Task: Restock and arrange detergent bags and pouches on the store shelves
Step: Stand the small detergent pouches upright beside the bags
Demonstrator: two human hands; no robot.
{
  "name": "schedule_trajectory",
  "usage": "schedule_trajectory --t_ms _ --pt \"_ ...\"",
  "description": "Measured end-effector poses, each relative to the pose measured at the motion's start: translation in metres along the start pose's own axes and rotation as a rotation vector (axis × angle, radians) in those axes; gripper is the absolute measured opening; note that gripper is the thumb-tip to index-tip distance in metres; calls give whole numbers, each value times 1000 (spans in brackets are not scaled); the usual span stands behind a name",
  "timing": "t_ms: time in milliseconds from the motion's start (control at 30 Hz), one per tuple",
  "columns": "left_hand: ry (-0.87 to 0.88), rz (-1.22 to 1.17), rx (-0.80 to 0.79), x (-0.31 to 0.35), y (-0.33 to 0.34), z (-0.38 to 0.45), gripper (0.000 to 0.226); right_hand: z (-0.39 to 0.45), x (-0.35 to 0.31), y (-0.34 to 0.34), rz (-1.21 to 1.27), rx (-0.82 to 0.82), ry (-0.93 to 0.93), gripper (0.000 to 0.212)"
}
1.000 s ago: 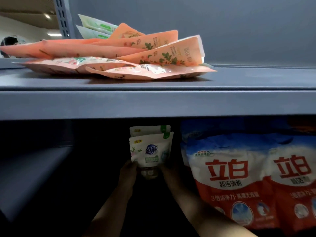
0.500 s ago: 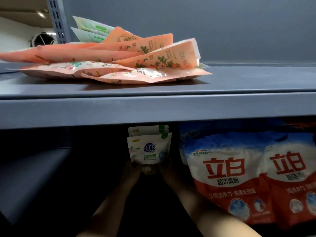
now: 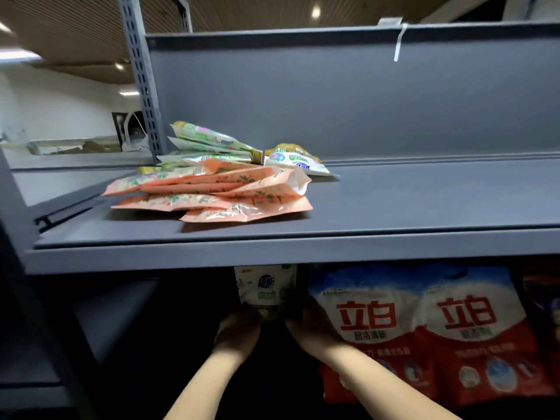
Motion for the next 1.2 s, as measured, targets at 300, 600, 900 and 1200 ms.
schedule_trajectory --t_ms 300,600,900,1200 --pt "218 71 117 61 -75 -130 26 -77 -82 -83 -361 -168 -248 45" --pt "408 -160 413 121 -217 -156 24 -80 -194 -170 -234 23 -467 17" --pt "324 -22 444 161 -274 -62 20 18 -210 -216 -420 222 -324 14" --pt "262 129 382 182 -276 42 42 122 -177 -211 -708 85 -71 24"
Point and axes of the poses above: each hand's wrist, its own z-axis towards the middle knuckle, its own y-axis out of the palm, x = y × z, the point moved 8 cm from there along z, towards the middle knuckle, and after that the axes turned 9 degrees about -y, right-handed, at the moved point
